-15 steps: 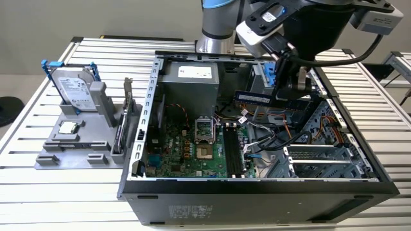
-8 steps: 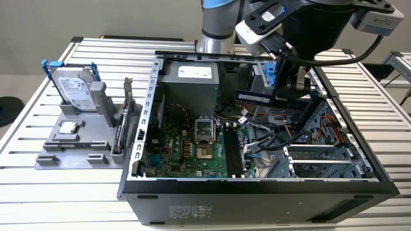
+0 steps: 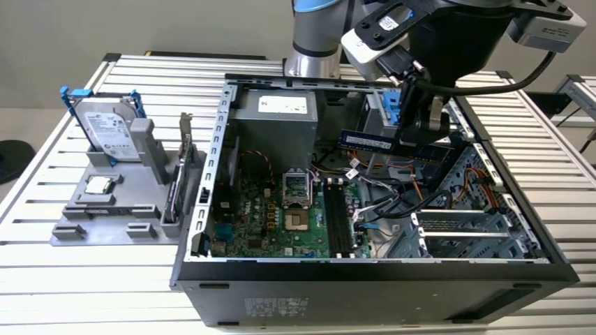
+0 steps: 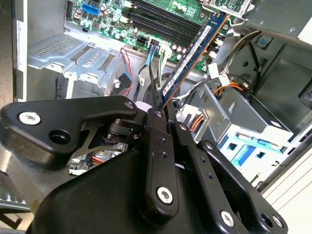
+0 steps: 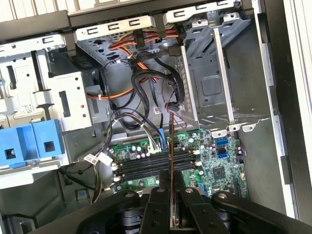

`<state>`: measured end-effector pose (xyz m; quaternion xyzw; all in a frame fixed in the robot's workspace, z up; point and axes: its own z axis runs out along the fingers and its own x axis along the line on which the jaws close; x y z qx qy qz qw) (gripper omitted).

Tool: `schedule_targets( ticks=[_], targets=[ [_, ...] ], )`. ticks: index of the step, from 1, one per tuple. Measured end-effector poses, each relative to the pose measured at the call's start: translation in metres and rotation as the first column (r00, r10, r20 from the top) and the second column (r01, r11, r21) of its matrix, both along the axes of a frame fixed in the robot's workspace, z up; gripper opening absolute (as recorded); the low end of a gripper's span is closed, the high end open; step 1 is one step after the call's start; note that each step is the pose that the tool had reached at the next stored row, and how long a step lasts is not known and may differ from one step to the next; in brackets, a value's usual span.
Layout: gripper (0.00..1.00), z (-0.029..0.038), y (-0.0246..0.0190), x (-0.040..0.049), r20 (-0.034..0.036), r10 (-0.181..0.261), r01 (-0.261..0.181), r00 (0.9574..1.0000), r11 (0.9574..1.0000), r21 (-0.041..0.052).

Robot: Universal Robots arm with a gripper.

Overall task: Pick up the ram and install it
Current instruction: 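Insert the ram into the slot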

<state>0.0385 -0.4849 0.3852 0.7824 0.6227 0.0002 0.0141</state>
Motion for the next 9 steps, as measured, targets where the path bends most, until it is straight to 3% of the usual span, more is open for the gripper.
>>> schedule_targets(
  ticks=[9],
  targets=[
    [0.0, -0.0001, 0.0, 0.0, 0.0, -0.012, 0.012, 0.9999, 0.9999, 0.0001]
  ],
)
